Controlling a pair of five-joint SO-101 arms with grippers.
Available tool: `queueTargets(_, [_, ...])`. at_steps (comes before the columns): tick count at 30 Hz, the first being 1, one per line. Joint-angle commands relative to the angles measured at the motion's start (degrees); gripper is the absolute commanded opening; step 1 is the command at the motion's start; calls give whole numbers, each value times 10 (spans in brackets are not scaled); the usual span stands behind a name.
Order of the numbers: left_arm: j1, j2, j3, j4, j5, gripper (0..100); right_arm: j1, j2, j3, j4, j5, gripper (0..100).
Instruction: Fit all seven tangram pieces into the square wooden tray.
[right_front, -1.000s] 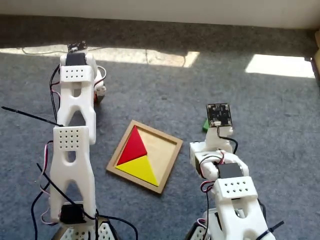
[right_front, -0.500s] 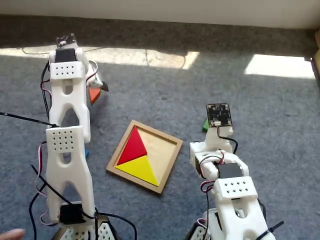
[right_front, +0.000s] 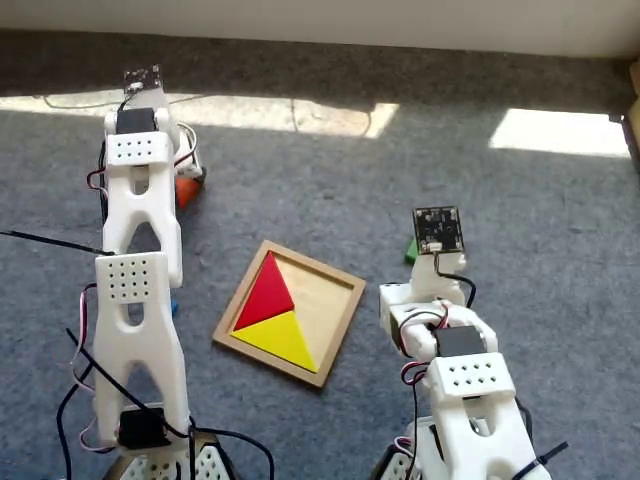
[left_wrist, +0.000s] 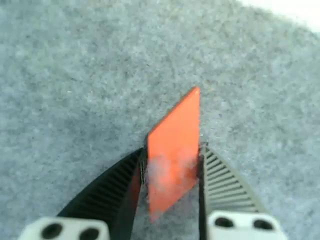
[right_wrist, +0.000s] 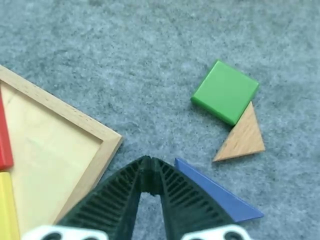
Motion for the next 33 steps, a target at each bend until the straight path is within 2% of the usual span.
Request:
queueTargets(1, [5,-6,-7,-2,-45,85,-4,-18,-7,-14,-4,4])
queueTargets(7, [9,-11,-24,28,-66,24,-4,-18,-7,-14,-4,4])
queueTargets(13, [42,-16,-147,148,-113,23,-2,-18,-7,-14,-4,5])
queueTargets(18, [65,-26,-169,149,-113,5,0,-18,-7,-14,-4,5])
queueTargets(23, [106,-113,-66,150,-128,5,22,-18,-8,-15,-4,5])
queueTargets(33, [214,-429,255,148,-130,5,44,-18,-7,-51,-4,5])
